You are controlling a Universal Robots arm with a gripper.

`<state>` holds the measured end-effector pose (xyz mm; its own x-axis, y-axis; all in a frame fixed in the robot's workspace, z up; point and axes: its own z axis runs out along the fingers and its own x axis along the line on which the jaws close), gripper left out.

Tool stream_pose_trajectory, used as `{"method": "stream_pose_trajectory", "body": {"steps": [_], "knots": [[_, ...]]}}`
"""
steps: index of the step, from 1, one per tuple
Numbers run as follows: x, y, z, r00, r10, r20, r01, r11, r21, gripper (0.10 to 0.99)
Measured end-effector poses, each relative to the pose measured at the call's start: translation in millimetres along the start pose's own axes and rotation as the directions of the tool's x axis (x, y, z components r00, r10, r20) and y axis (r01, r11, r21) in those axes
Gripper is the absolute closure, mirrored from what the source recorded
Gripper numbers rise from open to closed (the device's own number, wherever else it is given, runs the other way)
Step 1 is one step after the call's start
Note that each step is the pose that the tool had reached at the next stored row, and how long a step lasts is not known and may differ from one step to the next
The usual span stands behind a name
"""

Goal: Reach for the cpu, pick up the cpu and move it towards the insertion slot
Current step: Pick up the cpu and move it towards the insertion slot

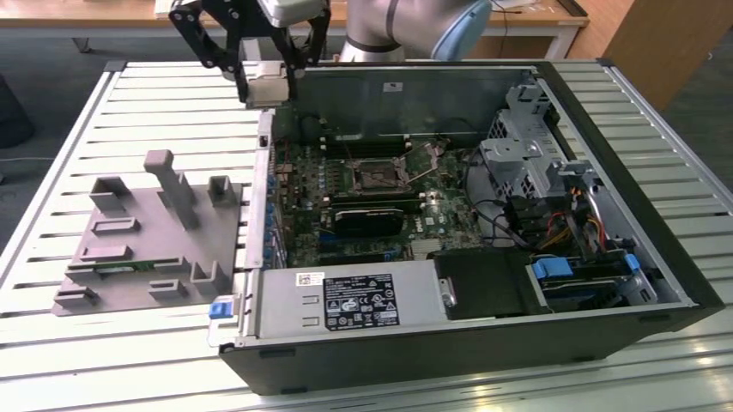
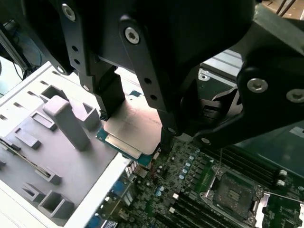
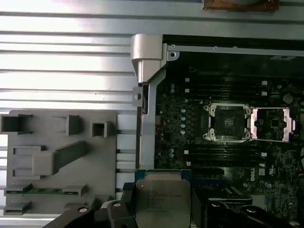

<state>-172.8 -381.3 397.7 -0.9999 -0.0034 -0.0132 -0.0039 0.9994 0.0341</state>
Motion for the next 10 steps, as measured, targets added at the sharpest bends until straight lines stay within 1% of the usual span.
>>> {"method": "stream_pose_trajectory", "body": {"steps": [10], "knots": [[-25.1, 5.2, 2.1, 1.0000, 0.000, 0.0011, 0.000, 1.0000, 0.000, 0.541]]}}
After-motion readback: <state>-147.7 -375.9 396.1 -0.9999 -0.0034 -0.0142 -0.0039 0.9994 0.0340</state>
